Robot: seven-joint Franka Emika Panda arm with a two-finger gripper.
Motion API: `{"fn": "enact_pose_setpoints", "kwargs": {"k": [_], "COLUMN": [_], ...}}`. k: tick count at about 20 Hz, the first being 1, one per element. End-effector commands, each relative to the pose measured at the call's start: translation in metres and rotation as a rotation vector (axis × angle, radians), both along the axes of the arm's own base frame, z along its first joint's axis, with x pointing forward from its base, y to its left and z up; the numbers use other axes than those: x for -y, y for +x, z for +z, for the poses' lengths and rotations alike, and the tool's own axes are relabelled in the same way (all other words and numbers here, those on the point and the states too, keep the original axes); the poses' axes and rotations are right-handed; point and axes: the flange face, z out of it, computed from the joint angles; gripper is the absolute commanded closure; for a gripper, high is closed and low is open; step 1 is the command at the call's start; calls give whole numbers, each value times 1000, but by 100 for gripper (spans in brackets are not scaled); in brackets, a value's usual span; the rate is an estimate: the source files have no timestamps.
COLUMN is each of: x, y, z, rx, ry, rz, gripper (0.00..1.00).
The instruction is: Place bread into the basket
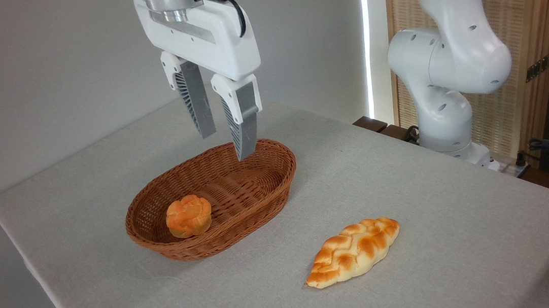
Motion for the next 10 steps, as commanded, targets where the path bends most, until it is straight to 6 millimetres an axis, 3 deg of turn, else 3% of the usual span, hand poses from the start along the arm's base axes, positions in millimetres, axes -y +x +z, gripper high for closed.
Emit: {"fn": "enact_pose_setpoints", "kwargs": {"k": [1,10], "x": [20,18], "y": [4,6], "z": [6,4], "rx": [-10,-3], "ry": [-6,78], "rz": [9,-8], "gripper": [0,0]}}
